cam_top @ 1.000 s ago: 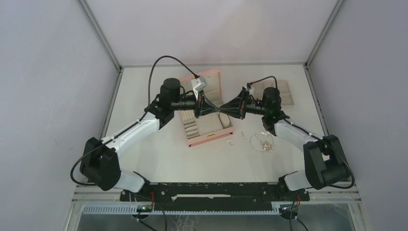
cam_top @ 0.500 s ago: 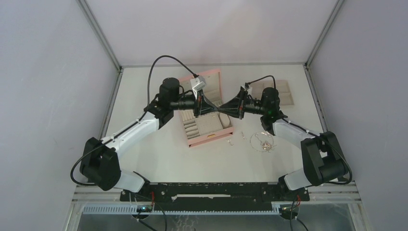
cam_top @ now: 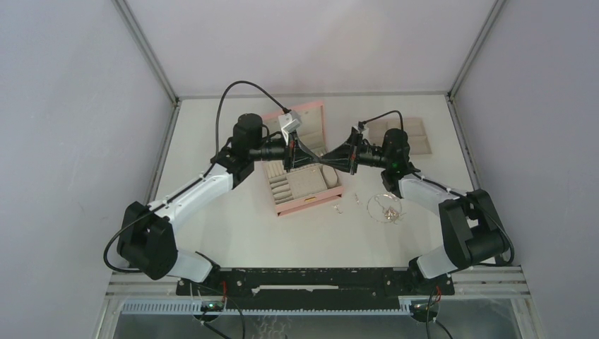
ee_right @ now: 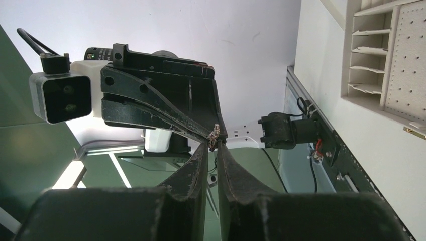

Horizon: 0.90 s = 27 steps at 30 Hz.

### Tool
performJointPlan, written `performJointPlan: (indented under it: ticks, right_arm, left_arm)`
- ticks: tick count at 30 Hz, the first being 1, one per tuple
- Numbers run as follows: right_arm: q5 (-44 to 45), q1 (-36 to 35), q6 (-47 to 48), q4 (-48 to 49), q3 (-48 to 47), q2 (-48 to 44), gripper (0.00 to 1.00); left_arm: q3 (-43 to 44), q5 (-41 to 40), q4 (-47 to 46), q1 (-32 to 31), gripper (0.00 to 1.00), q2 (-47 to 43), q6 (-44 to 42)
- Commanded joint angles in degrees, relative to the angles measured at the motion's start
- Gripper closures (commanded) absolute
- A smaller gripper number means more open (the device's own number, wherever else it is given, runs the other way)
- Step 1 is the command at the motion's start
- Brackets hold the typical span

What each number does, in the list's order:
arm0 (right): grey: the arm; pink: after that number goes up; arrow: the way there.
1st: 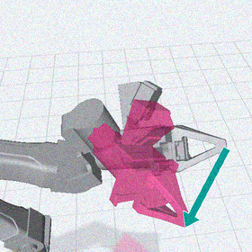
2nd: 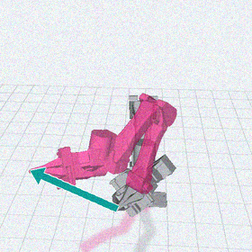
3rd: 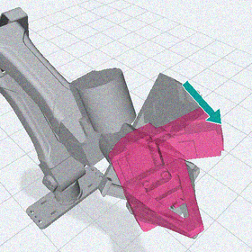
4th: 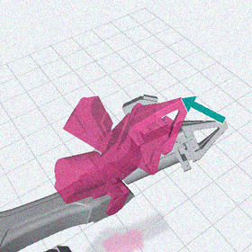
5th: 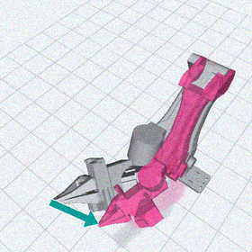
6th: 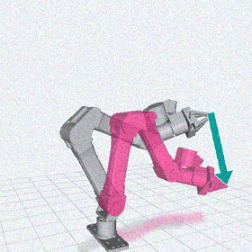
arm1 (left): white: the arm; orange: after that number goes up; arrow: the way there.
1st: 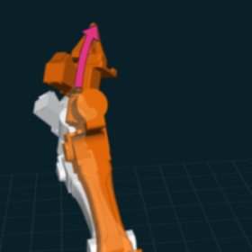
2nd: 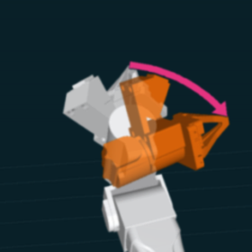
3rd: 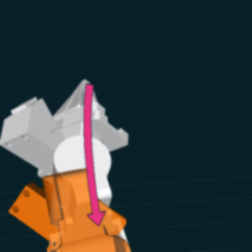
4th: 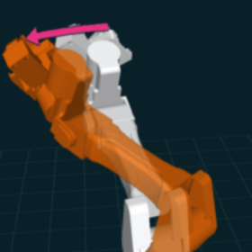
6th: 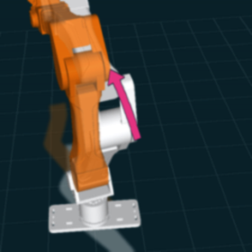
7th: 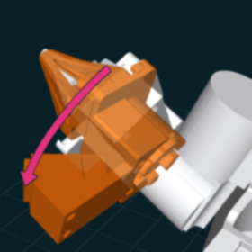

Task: Organize the mixed jewelry
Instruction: Pick up the jewelry from the jewelry box.

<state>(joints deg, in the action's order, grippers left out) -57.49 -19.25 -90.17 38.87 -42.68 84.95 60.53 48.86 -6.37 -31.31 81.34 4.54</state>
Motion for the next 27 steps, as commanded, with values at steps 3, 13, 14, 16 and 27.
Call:
performJointPlan:
  ticks: [3,13,14,16,27]
  right_arm:
    - [-0.9,-1.4,1.5,0.3,-2.9,0.2,0.89]
    - [-0.9,-1.3,2.2,-0.2,-2.9,0.4,1.0]
    - [-0.8,-1.3,2.6,-0.7,-2.9,0.3,1.0]
    - [-0.6,-1.1,3.4,-1.9,-2.9,-0.1,1.0]
    - [-0.3,0.2,6.2,-5.9,-2.9,-0.9,1.0]
  left_arm:
    - [0.9,2.4,-2.8,-0.2,1.0,-0.3,0.1]
    - [1.3,2.2,-2.4,-0.1,1.0,-0.2,-0.1]
    - [1.4,2.0,-2.2,-0.1,0.99,-0.1,-0.1]
    - [1.6,1.9,-1.9,-0.1,0.89,0.0,-0.2]
    - [1.2,0.0,-0.5,0.6,0.58,-1.1,-0.8]
